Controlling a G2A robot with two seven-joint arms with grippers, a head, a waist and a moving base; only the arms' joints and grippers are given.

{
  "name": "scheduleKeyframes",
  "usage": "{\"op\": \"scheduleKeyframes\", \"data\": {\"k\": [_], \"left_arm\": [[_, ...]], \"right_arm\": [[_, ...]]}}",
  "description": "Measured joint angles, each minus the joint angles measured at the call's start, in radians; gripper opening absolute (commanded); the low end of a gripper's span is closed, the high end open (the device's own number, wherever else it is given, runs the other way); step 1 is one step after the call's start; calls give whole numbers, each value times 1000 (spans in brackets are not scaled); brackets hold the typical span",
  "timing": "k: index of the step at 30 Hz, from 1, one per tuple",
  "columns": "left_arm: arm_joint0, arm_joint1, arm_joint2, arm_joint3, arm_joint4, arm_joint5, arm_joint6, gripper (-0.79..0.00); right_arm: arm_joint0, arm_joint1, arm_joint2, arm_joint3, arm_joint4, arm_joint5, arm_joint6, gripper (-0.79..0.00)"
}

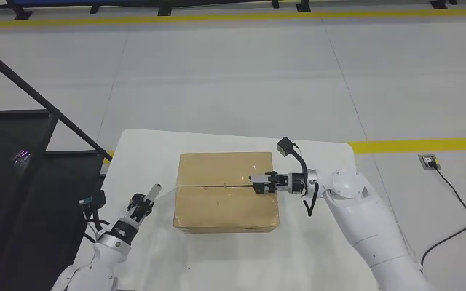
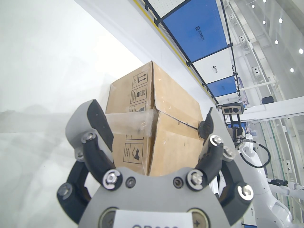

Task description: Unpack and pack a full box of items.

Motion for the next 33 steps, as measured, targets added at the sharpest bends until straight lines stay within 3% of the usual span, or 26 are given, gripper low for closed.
{"op": "scheduleKeyframes", "data": {"k": [5,8,15,21,28,33], "left_arm": [[4,-5,-1,14,-35,6,26,0],[30,-21,6,42,-172,-4,100,0],[87,-45,10,131,-483,-92,118,0],[-4,-68,82,246,-587,-70,141,0],[-158,-99,177,377,-637,-10,182,0],[-233,-116,202,420,-656,-34,224,0]], "right_arm": [[0,0,0,0,0,0,0,0],[0,0,0,0,0,0,0,0],[0,0,0,0,0,0,0,0],[0,0,0,0,0,0,0,0],[0,0,0,0,0,0,0,0],[0,0,0,0,0,0,0,0]]}}
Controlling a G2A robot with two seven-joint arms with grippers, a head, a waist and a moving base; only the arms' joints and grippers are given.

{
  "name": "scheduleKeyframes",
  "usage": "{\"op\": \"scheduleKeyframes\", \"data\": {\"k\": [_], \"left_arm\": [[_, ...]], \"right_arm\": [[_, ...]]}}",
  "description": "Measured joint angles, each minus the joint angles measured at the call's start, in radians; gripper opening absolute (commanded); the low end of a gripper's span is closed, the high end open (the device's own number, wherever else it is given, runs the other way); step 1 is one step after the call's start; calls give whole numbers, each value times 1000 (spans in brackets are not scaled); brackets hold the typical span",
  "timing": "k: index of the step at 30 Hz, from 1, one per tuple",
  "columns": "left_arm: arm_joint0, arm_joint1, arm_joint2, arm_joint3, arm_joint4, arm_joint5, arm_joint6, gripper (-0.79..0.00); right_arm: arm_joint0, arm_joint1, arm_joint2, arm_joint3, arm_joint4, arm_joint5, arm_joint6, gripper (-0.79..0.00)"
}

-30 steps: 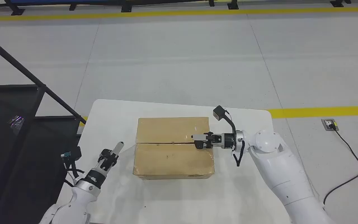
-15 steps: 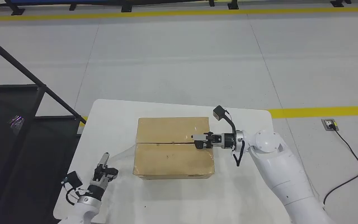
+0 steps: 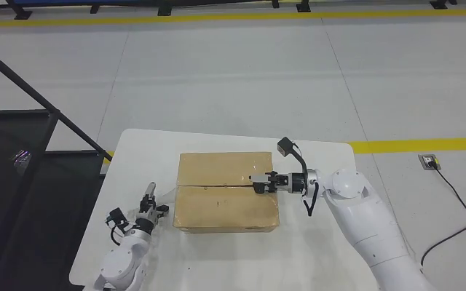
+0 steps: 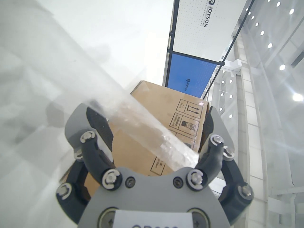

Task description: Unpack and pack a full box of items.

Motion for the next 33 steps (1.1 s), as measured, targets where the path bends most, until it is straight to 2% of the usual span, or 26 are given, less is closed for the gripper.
{"op": "scheduleKeyframes", "data": {"k": [3,7,17,27,33], "left_arm": [[4,-3,-9,-28,34,-48,28,0],[53,-2,-50,-112,93,-103,69,0],[141,-5,-105,-301,273,-124,181,0],[157,-19,-76,-415,421,-112,218,0],[130,-30,-36,-446,496,-77,207,0]], "right_arm": [[0,0,0,0,0,0,0,0],[0,0,0,0,0,0,0,0],[0,0,0,0,0,0,0,0],[0,0,0,0,0,0,0,0],[0,0,0,0,0,0,0,0]]}}
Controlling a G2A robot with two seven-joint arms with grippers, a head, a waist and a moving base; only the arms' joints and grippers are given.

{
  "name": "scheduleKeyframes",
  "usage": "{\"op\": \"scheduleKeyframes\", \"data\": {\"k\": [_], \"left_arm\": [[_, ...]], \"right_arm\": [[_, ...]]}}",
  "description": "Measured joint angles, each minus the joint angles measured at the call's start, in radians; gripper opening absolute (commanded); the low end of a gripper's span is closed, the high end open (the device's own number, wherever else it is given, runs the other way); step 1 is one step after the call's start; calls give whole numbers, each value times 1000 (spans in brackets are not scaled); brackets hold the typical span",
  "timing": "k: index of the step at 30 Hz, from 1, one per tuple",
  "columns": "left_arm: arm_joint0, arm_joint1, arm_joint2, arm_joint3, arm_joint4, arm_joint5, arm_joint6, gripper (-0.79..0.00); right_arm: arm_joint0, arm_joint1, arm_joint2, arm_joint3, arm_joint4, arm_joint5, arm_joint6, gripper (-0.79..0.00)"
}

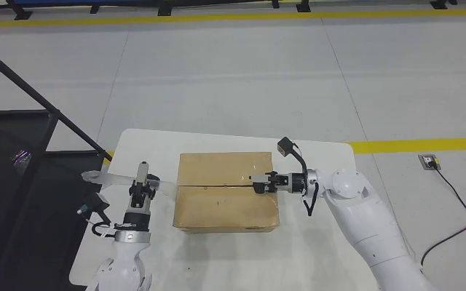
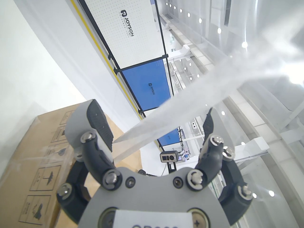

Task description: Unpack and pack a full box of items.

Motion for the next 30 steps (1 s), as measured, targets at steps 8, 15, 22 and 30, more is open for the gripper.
{"op": "scheduleKeyframes", "data": {"k": [8,15,22,30], "left_arm": [[-77,-16,76,25,87,54,-53,0],[-112,-29,115,46,119,68,-89,0],[-128,-39,134,51,151,78,-114,0],[-153,-49,157,67,186,96,-155,0]], "right_arm": [[-57,12,21,-91,-16,6,-51,0],[-125,34,75,-207,-42,-11,-98,0],[-181,48,111,-287,-55,-38,-154,0],[-209,59,126,-323,-57,-37,-156,0]]}}
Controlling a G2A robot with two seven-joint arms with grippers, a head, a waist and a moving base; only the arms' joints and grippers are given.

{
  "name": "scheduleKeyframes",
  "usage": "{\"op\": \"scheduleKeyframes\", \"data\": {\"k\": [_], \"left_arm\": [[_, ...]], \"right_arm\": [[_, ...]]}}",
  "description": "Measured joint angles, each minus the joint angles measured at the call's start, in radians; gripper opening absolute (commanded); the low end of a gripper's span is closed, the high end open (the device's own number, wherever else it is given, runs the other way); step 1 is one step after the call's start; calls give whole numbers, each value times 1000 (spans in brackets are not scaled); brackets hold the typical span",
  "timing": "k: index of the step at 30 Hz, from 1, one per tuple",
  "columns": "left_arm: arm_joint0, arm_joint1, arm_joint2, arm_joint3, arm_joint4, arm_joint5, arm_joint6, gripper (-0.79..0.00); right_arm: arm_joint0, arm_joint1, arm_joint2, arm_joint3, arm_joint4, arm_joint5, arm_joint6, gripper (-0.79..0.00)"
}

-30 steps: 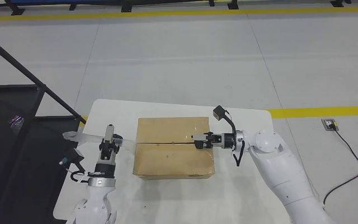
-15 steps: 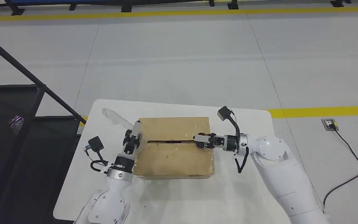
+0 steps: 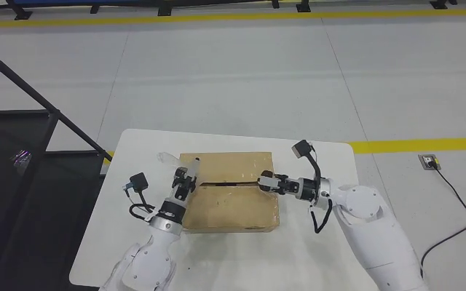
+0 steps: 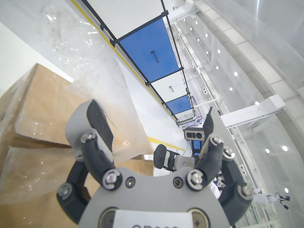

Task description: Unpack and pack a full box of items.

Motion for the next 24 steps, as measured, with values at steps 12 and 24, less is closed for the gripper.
{"op": "scheduleKeyframes", "data": {"k": [12,24], "left_arm": [[-35,-19,61,10,76,38,-52,0],[-99,-46,136,82,110,62,-82,0]], "right_arm": [[-32,14,19,-10,15,-13,-1,0],[-70,30,51,-11,36,-46,-7,0]]}}
